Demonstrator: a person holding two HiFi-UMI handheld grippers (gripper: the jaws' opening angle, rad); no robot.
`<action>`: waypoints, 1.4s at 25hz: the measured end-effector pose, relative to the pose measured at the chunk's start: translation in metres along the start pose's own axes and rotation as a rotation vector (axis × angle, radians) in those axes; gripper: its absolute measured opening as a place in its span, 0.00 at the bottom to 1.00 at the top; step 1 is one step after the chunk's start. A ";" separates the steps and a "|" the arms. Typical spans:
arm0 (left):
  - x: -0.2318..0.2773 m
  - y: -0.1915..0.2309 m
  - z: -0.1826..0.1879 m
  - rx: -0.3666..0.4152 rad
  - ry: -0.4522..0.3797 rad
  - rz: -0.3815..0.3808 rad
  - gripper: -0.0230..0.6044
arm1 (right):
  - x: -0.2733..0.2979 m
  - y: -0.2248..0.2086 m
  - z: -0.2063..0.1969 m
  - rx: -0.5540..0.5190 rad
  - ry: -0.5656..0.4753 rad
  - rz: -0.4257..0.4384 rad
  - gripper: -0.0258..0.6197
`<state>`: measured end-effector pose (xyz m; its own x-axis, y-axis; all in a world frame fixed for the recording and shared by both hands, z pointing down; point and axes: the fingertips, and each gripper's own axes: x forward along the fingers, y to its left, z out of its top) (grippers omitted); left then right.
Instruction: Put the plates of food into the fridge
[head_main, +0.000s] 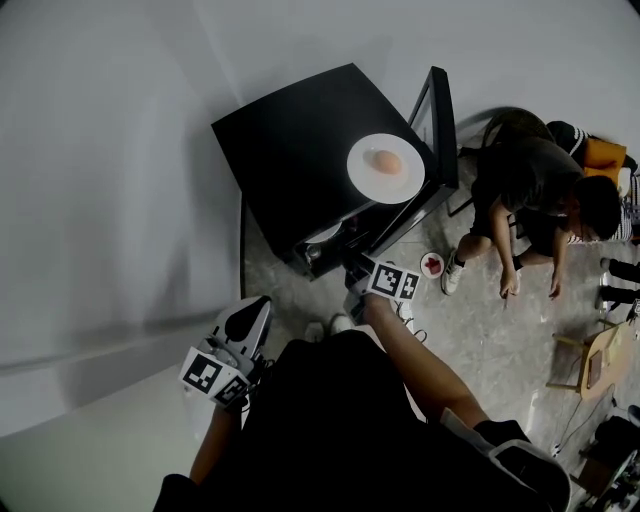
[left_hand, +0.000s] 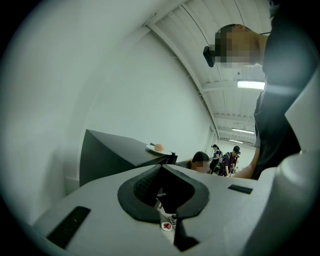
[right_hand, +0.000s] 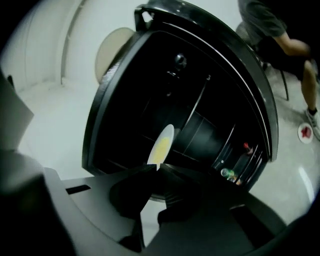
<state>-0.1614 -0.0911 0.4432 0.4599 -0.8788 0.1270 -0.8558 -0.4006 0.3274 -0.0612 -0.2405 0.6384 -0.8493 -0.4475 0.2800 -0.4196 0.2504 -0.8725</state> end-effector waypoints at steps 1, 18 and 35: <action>0.001 -0.001 -0.001 -0.001 0.002 -0.006 0.08 | -0.005 0.006 0.000 -0.060 0.002 0.012 0.10; 0.008 -0.018 -0.005 0.014 0.011 -0.054 0.08 | -0.075 0.136 -0.006 -0.759 -0.038 0.220 0.08; 0.016 -0.033 -0.005 0.137 0.028 -0.090 0.07 | -0.120 0.197 -0.007 -0.878 -0.122 0.283 0.08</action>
<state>-0.1246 -0.0911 0.4393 0.5413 -0.8308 0.1296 -0.8340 -0.5110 0.2081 -0.0443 -0.1310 0.4357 -0.9384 -0.3451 0.0160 -0.3362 0.9017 -0.2719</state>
